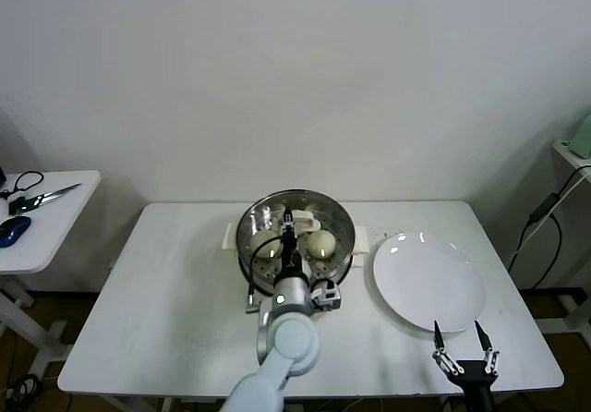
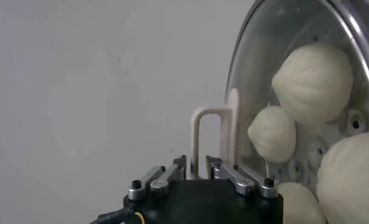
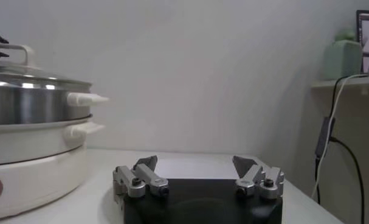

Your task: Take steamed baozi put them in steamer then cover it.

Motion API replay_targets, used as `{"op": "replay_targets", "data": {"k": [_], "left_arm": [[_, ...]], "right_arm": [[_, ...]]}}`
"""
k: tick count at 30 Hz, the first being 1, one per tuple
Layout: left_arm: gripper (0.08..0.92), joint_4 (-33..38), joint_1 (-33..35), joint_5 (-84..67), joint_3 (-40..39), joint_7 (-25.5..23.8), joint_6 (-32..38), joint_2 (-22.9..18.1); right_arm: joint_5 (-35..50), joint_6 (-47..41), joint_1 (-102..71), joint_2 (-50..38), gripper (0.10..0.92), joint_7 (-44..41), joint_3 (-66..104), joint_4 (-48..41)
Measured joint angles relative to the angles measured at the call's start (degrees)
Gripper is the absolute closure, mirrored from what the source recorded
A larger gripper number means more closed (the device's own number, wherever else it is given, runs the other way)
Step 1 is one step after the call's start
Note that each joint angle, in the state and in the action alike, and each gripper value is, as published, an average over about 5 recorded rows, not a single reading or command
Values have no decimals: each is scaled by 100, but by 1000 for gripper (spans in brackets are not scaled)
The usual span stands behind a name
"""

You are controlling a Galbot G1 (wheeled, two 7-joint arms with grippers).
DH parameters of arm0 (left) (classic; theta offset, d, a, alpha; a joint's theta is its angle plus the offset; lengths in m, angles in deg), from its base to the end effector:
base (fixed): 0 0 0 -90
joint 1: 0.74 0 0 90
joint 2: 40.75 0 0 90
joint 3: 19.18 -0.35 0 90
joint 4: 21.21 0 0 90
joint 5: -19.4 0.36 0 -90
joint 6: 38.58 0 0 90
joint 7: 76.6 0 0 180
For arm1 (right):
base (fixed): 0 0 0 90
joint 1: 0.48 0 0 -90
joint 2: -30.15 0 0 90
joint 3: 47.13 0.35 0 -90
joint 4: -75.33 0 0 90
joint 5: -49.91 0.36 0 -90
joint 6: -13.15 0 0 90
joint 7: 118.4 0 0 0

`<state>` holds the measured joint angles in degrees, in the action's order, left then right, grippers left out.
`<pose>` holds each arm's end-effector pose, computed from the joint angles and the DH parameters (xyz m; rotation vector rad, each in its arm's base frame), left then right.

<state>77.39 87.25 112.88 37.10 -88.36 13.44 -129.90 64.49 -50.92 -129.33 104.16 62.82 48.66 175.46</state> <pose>0.3064 -0.1932 -0.2885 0.0673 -2.2134 -2.1414 0.1079 -0.1133 -0.4281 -0.0718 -3.1117 0.0866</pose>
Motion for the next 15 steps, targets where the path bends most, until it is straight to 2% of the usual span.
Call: {"op": "replay_targets", "data": {"k": [9,15], "left_arm": [[425,608,270,-346,-111,21,33,140],[253,1197,584,-1110,-67,282,290,287]], "right_arm": [[192,-217,-69,-80,203,85,-66,122],[249,-311,-67,-111,203,129,-83,179]]}}
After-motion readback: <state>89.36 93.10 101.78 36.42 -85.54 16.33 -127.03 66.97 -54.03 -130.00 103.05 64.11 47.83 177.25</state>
